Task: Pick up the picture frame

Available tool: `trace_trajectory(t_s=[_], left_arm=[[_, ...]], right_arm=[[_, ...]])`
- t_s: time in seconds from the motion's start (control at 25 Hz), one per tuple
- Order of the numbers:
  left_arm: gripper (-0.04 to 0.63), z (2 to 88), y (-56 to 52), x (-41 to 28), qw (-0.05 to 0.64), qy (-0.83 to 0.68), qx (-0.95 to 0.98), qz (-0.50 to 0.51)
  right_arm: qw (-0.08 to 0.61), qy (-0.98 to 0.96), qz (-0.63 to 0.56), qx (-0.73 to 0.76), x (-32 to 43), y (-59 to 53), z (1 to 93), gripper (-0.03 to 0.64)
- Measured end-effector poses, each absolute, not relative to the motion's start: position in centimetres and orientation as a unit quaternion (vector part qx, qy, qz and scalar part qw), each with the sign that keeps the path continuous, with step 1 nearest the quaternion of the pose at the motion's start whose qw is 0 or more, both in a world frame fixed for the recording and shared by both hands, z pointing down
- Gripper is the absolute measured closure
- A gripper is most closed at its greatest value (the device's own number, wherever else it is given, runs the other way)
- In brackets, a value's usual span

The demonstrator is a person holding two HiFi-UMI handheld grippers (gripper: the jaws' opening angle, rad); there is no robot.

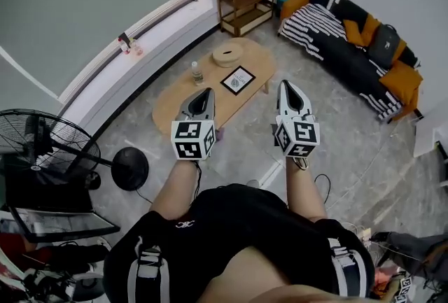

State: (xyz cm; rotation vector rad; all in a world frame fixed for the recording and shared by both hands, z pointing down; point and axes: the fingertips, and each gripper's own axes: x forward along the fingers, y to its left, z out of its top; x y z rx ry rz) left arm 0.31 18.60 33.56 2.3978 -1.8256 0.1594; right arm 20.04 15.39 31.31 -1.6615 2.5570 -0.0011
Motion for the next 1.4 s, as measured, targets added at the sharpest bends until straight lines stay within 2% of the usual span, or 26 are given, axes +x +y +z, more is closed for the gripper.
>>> trace_trajectory(t_s=[0.44,1.0,1.4], left_arm=[[0.574,36.5,13.1,5.5,0.079,-0.628,0.771,0.07],[0.574,38.0,5.2,8.9,0.09,-0.616,0.78,0.067],[0.574,39.0,-3.9,8.5,0.099,-0.616,0.779,0.063]], right_arm=[[0.036,0.858,-0.017,-0.512,24.7,8.3,33.8,0.601],[0.011,0.865,-0.014,-0.502,26.2,1.8,35.4,0.601],[0.002,0.863,-0.011,-0.505,26.4,-7.1,36.0,0.601]])
